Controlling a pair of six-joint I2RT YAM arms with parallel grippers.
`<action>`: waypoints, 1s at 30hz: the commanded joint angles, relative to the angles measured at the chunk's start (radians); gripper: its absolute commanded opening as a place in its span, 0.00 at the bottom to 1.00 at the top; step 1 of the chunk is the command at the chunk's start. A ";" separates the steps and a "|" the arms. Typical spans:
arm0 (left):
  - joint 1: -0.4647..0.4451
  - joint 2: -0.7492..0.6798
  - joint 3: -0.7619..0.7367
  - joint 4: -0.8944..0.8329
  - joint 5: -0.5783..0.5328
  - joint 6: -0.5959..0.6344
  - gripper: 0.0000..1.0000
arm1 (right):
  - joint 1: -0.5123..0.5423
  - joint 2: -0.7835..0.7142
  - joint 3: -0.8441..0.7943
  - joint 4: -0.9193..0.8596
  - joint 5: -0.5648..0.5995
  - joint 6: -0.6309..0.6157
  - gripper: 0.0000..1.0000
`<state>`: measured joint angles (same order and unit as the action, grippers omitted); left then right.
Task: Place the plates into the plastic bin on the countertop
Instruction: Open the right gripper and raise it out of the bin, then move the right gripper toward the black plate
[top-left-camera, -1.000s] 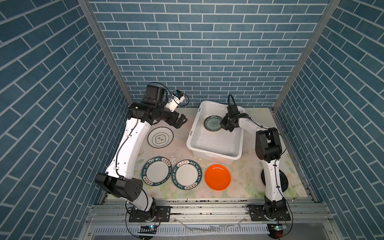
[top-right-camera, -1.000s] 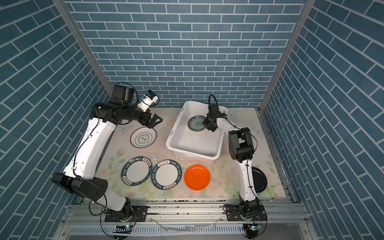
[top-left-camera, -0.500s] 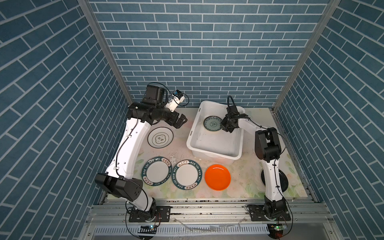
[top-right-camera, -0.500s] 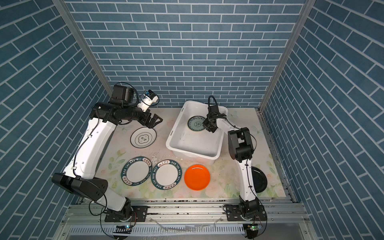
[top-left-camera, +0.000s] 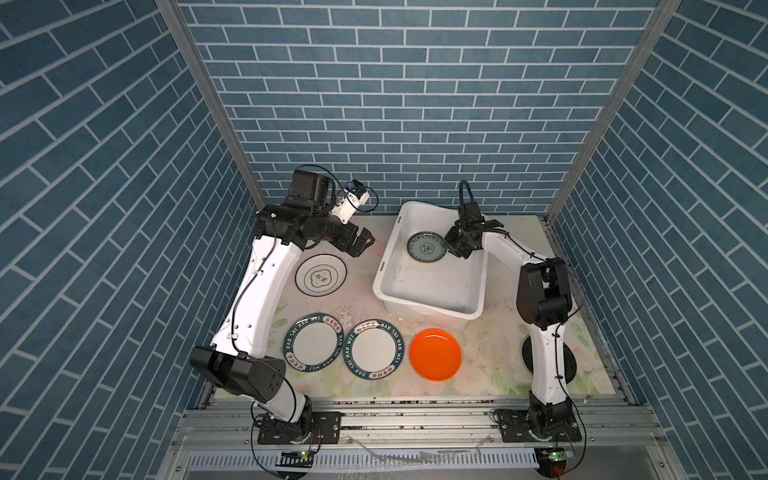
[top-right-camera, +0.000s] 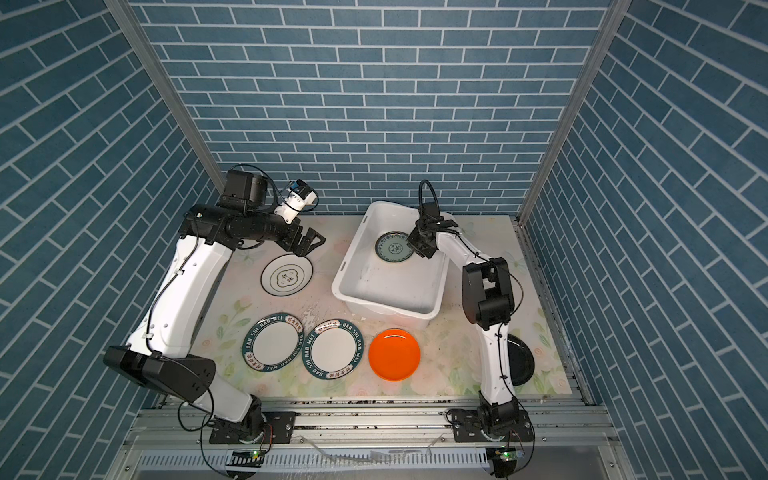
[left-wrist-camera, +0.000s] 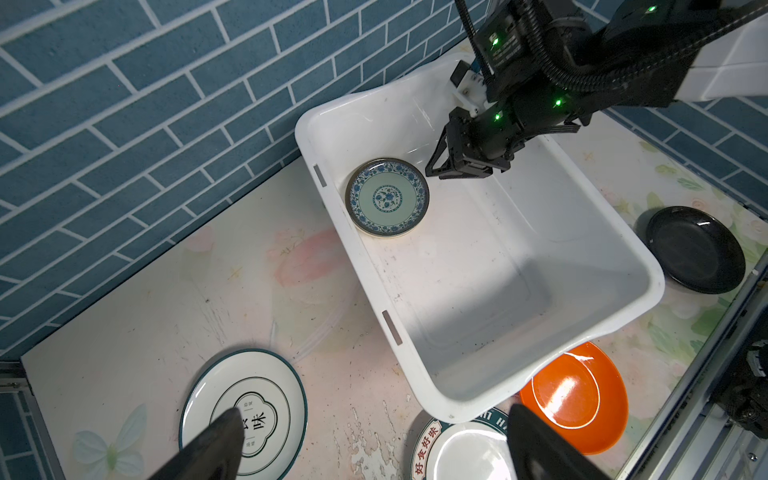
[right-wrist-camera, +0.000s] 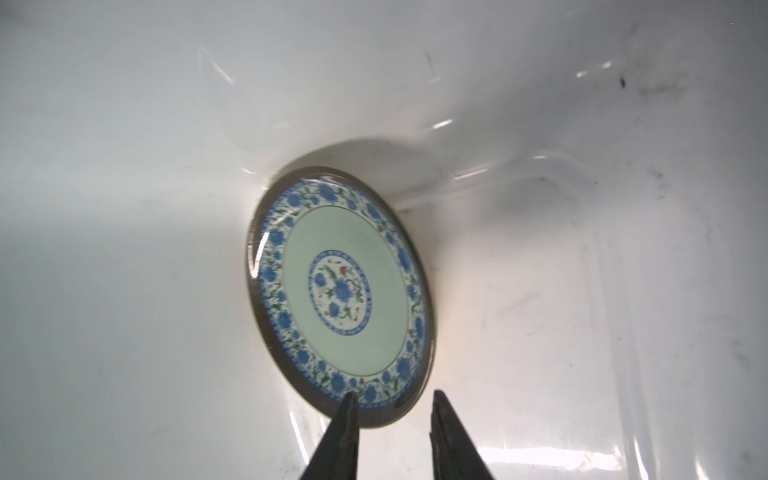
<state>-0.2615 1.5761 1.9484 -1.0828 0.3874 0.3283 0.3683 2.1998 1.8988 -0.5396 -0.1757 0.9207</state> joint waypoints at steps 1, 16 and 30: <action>-0.005 -0.024 -0.006 0.006 0.012 -0.003 1.00 | 0.004 -0.078 0.046 -0.020 0.004 -0.063 0.31; -0.005 -0.023 0.009 -0.026 -0.016 0.049 1.00 | -0.017 -0.521 -0.244 -0.215 0.282 -0.149 0.37; -0.007 -0.018 0.020 -0.040 0.010 0.052 1.00 | -0.244 -0.991 -0.805 -0.372 0.367 0.078 0.45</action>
<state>-0.2619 1.5761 1.9488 -1.0988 0.3851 0.3744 0.1455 1.2861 1.1561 -0.8536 0.1543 0.9123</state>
